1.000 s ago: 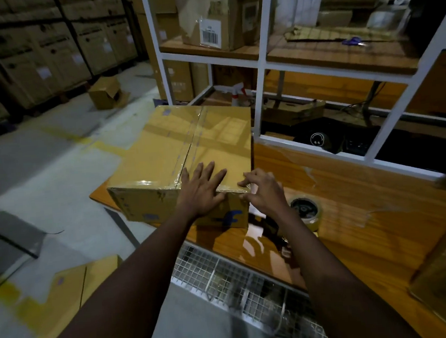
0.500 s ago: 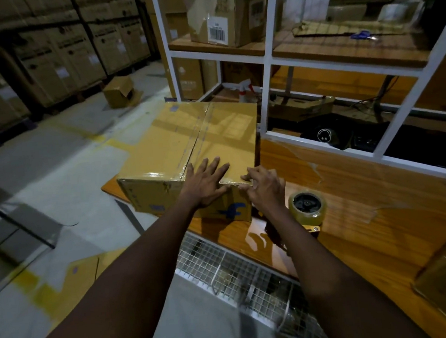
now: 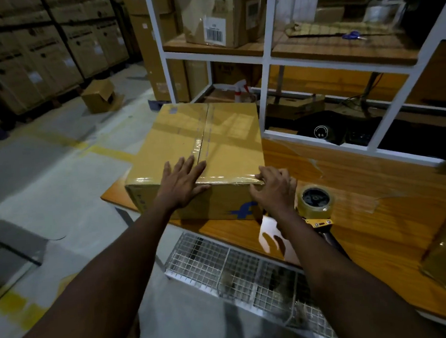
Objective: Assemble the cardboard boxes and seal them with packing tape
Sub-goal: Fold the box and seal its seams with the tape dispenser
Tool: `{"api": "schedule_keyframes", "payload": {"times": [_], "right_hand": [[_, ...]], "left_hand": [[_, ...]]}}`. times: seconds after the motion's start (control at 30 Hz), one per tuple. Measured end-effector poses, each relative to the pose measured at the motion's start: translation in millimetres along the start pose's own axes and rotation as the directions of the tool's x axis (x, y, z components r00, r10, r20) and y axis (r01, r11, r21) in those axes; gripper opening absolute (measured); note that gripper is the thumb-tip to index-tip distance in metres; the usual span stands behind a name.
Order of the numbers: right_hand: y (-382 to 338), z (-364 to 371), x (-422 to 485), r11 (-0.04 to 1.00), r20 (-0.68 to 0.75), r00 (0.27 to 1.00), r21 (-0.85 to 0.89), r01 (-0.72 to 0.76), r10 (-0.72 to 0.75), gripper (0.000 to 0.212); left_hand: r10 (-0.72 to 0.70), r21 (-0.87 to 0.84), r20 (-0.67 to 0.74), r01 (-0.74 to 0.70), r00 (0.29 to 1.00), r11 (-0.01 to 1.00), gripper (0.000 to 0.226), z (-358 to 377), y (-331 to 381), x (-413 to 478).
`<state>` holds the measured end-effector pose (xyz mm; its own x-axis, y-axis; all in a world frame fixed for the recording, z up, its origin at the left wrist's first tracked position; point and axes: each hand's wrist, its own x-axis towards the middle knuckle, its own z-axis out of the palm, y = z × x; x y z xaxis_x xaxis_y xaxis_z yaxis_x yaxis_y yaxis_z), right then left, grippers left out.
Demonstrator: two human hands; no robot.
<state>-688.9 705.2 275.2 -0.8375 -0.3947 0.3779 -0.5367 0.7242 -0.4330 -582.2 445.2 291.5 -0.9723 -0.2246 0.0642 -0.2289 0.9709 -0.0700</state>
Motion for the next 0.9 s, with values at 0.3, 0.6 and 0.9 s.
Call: {"api": "schedule_keyframes", "payload": {"times": [0.3,0.6,0.9], "right_hand": [[-12.1,10.1,-9.8,0.975,-0.056,0.977,0.092,-0.202,0.207,0.059],[-45.8,30.5,-21.4,0.892,-0.168,0.884,0.204,-0.402,0.437,0.045],[-90.5,54.4,-44.7,0.910,-0.131,0.905,0.151,-0.386,0.405,0.100]], "left_hand": [[0.005,-0.030,-0.037,-0.006,0.999,1.000,0.092,6.0,-122.6,-30.2],[0.065,-0.409,-0.198,-0.143,0.978,0.901,0.063,36.6,-179.9,-48.3],[-0.322,-0.695,-0.412,-0.065,0.852,0.716,0.045,54.8,-109.1,-75.7]]}}
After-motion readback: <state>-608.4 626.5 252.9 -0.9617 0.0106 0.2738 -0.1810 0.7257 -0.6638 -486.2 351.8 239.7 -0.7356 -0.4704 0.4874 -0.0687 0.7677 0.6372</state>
